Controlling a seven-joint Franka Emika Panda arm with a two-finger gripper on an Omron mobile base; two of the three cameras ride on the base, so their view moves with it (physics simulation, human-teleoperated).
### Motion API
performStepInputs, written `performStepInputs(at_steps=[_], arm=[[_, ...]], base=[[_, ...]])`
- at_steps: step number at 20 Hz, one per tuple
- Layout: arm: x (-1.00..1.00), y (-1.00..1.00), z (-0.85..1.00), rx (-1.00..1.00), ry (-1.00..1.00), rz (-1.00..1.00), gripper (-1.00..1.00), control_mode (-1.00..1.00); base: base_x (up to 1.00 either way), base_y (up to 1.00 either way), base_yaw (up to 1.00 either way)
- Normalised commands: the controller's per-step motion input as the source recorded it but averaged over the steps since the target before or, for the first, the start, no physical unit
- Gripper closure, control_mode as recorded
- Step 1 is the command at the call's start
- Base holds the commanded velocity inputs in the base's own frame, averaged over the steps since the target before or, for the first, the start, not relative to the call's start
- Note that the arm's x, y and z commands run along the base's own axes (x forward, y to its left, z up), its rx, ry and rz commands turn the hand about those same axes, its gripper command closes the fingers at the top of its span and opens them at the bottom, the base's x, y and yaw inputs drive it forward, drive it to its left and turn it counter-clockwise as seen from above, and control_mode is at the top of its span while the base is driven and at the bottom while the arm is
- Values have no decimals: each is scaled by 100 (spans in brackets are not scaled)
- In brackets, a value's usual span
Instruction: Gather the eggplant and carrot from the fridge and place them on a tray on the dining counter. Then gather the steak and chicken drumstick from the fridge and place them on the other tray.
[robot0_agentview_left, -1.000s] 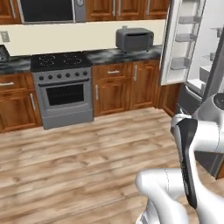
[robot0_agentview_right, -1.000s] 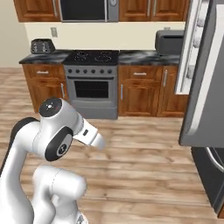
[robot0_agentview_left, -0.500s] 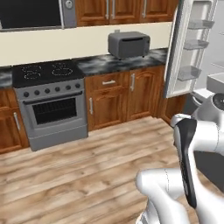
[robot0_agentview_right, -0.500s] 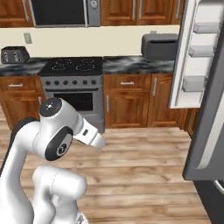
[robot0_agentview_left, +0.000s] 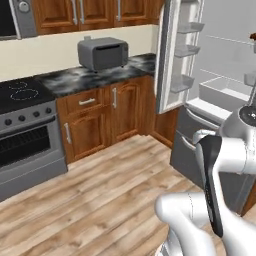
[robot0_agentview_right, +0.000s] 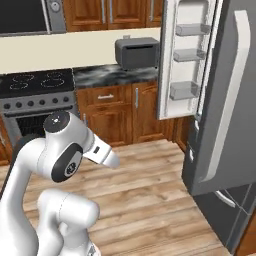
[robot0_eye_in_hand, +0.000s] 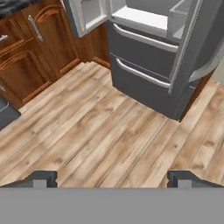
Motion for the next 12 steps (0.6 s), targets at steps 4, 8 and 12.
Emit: performStepInputs(at_steps=[4, 8, 12], arm=[[0, 0, 0, 0, 0, 0, -100, 100], [0, 0, 0, 0, 0, 0, -100, 100], [0, 0, 0, 0, 0, 0, -100, 100]], base=[[32, 39, -50], [44, 58, -49], [47, 56, -47]])
